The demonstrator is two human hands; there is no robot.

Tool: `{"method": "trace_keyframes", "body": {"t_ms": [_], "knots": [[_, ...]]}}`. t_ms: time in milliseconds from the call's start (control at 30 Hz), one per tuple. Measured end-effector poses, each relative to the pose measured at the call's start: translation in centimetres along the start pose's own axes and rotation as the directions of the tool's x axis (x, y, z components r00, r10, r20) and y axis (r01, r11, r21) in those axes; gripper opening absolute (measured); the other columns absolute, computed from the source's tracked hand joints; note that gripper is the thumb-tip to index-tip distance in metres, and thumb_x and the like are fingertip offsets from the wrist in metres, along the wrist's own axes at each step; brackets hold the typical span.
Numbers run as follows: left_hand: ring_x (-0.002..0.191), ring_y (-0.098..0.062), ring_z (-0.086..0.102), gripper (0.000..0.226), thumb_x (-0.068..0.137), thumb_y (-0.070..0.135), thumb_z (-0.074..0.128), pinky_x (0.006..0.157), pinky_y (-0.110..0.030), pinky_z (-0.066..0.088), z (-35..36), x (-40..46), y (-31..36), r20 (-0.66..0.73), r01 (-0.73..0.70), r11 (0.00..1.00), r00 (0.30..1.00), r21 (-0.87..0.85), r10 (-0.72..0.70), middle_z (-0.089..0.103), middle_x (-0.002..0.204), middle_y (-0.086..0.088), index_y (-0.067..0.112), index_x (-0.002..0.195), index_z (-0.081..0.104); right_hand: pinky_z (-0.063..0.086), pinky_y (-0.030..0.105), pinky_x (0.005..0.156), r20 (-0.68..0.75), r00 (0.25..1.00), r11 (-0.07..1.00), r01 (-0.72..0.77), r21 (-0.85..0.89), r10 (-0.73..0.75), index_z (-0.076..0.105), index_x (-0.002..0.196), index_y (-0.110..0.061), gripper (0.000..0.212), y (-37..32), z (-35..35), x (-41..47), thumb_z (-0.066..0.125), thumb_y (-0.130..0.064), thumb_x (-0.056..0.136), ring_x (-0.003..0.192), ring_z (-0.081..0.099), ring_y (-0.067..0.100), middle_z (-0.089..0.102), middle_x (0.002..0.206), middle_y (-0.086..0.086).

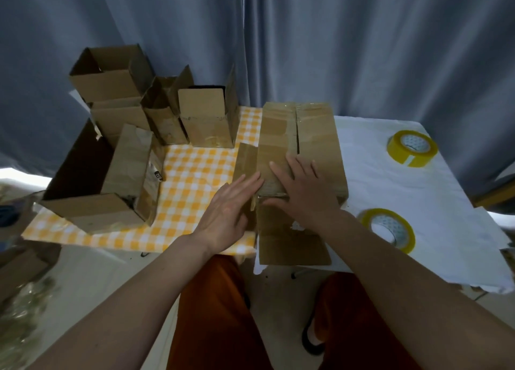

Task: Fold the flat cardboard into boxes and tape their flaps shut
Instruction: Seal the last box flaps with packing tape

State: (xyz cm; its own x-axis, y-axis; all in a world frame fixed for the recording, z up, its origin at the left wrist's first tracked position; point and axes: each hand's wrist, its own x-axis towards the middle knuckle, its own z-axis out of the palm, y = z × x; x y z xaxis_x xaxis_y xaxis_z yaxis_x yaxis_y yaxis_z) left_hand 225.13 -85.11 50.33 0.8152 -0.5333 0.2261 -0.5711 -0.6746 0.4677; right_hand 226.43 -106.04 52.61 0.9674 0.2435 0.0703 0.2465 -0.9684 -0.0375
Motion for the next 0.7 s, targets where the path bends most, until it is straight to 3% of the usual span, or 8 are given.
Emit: {"method": "trace_keyframes", "body": {"t_ms": [100,200,300,500,600,700], "knots": [[0.146,-0.015,0.020,0.089,0.080,-0.012,0.053,0.118,-0.047,0.022,-0.3,0.2,-0.4,0.001,0.002,1.000,1.000,-0.009,-0.002,0.019,0.157,0.010,0.029,0.151,0.019,0.005,0.048,0.117,0.020,0.999,0.999,0.040,-0.007,-0.039,0.000,0.148,-0.038,0.080,0.7,0.0,0.2,0.032,-0.072,0.084,0.146,0.002,0.028,0.002,0.159,0.008],[0.145,-0.014,0.024,0.089,0.076,-0.020,0.051,0.117,-0.045,0.025,-0.4,0.3,-0.4,-0.035,0.019,0.997,0.999,-0.077,-0.022,0.024,0.155,0.011,0.026,0.149,0.029,0.003,0.047,0.116,0.072,0.997,0.999,0.010,0.037,-0.013,-0.001,0.148,-0.037,0.091,0.2,0.0,0.3,0.048,-0.071,0.079,0.145,-0.003,0.028,-0.004,0.159,0.008],[0.144,-0.014,0.026,0.088,0.075,-0.024,0.050,0.116,-0.044,0.027,-0.2,0.1,-0.7,-0.062,0.015,0.992,0.998,-0.124,-0.023,0.029,0.154,0.007,0.023,0.148,0.034,0.006,0.048,0.115,0.066,0.996,0.984,-0.077,0.163,0.067,0.008,0.149,-0.036,0.094,-1.0,0.1,0.4,0.042,-0.080,0.074,0.145,-0.004,0.028,-0.004,0.159,0.006],[0.144,-0.013,0.026,0.088,0.076,-0.025,0.051,0.116,-0.042,0.029,0.0,0.5,-0.7,-0.060,0.029,0.986,0.997,-0.166,-0.040,0.031,0.154,0.008,0.024,0.147,0.035,0.013,0.046,0.115,-0.015,0.996,0.984,-0.079,0.158,0.083,0.016,0.148,-0.034,0.079,-1.7,0.0,-0.1,0.046,-0.068,0.083,0.145,0.003,0.027,0.005,0.159,0.008],[0.143,-0.008,0.027,0.091,0.072,-0.027,0.047,0.116,-0.038,0.030,-0.1,0.4,-1.0,-0.056,0.056,0.978,0.996,-0.199,-0.068,0.032,0.152,0.013,0.026,0.146,0.039,0.009,0.046,0.115,0.019,0.995,0.983,-0.097,0.156,0.095,0.010,0.149,-0.032,0.090,-2.4,0.0,-0.4,0.049,-0.072,0.078,0.145,-0.002,0.027,-0.002,0.159,0.008],[0.141,-0.005,0.029,0.089,0.073,-0.028,0.044,0.115,-0.031,0.032,0.0,0.4,-0.8,-0.070,0.057,0.968,0.995,-0.245,-0.076,0.033,0.151,0.013,0.026,0.144,0.041,0.005,0.045,0.116,-0.005,0.989,0.969,-0.142,0.202,0.146,0.014,0.149,-0.030,0.092,-3.1,0.0,-0.3,0.040,-0.079,0.075,0.146,-0.002,0.027,0.001,0.159,0.010]]}}
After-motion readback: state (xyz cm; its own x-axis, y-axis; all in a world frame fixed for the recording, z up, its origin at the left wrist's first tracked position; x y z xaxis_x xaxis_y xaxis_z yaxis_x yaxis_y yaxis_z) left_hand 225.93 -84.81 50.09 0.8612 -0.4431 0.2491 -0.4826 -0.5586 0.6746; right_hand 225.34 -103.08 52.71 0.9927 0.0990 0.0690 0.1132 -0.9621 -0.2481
